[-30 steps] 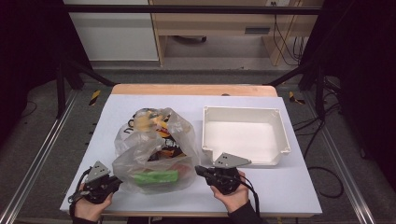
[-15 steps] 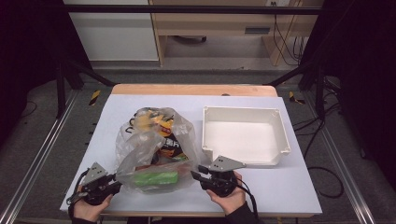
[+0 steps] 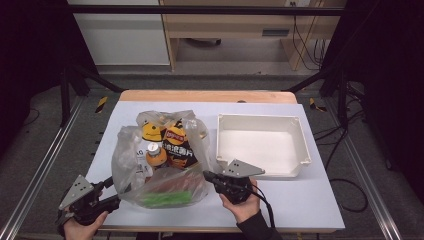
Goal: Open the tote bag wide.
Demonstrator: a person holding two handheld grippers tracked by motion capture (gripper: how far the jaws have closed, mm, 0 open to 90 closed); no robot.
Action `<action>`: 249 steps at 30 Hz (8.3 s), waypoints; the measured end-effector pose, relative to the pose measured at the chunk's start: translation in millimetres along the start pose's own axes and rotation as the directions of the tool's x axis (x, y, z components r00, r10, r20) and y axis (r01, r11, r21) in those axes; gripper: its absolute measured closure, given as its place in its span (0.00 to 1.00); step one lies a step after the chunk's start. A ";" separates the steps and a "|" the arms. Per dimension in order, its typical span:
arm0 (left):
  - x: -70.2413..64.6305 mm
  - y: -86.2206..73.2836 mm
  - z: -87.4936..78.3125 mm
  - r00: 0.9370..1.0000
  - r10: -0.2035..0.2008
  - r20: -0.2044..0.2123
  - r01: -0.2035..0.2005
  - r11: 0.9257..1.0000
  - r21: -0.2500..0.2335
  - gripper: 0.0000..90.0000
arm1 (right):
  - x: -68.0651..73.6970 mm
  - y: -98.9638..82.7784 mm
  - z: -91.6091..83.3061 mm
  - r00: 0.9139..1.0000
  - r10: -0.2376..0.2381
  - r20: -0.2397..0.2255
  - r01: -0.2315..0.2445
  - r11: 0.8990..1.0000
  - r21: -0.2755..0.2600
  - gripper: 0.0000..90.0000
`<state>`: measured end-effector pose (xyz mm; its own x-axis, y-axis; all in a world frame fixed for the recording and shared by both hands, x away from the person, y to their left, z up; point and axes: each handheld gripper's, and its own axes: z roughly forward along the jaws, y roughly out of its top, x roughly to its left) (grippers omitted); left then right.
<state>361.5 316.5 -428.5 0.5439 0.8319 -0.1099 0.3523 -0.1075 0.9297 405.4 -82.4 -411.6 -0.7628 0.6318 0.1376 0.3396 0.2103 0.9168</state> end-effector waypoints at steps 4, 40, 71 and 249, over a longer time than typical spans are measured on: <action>1.8 8.7 -11.2 1.000 -0.023 -0.007 0.022 0.998 -0.064 0.44 | -8.8 3.4 8.6 0.998 0.035 0.050 -0.034 0.999 -0.009 1.00; -34.1 19.0 -0.9 0.998 0.053 0.024 -0.054 0.998 0.040 0.99 | -3.9 -1.2 0.6 0.999 0.002 0.050 -0.003 1.000 0.013 1.00; -33.0 -6.8 17.8 0.998 0.026 0.059 -0.031 0.997 0.077 0.98 | -7.1 -25.4 2.6 1.000 0.025 0.006 -0.025 0.999 0.032 1.00; -15.3 2.9 -2.6 0.998 -0.009 0.059 0.000 0.989 0.147 0.93 | -1.3 -25.2 -12.6 1.000 -0.008 0.011 0.008 0.998 0.069 1.00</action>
<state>352.3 304.8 -423.2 0.5848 0.7992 -0.1388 0.4605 -0.1862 0.8679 390.9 -97.9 -430.1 -0.7597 0.6380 0.1258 0.3706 0.2659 0.8899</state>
